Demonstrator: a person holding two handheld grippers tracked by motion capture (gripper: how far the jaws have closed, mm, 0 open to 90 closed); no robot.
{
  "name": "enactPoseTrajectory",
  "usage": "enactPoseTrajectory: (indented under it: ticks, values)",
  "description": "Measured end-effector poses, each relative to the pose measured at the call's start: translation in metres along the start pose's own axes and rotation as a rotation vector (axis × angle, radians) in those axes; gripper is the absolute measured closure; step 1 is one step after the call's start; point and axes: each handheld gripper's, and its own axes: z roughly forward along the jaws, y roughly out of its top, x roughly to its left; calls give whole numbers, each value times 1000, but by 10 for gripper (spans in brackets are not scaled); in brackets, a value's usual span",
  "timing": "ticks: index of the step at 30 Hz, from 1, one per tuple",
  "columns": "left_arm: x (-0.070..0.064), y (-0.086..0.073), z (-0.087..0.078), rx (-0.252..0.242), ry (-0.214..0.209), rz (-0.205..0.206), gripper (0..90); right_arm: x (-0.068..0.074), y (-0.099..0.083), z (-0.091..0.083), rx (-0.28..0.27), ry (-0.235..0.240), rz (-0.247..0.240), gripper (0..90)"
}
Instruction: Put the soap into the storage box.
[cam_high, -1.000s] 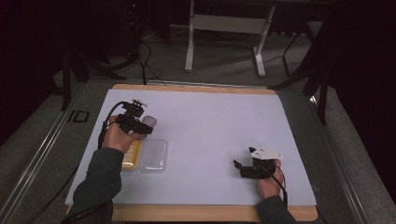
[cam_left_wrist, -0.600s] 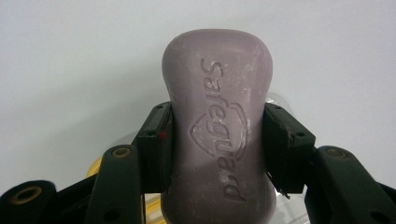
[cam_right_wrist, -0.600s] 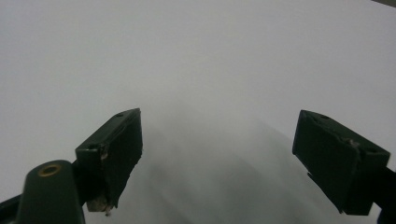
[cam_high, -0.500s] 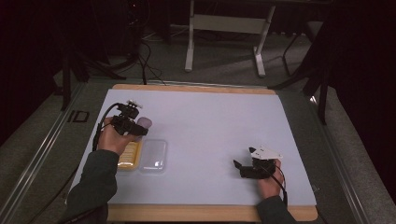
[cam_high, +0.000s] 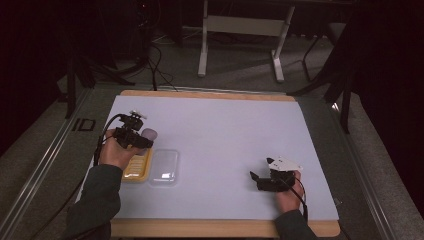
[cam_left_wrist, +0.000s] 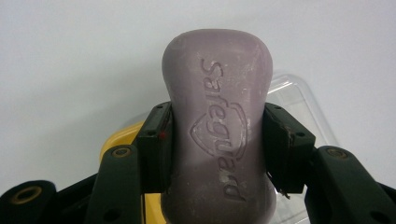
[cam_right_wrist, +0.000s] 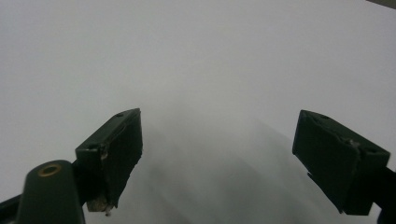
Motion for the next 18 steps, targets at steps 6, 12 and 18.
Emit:
enactPoseTrajectory:
  ticks: [6,12,18]
  values:
    - [4,-6,0,1,-2,-20,492,0,0,0,0,-1,-2,156]
    - [4,-11,1,2,-3,-28,492,0,0,0,0,-1,-2,156]
    - [2,-16,6,7,7,-49,492,0,0,0,0,-1,-2,156]
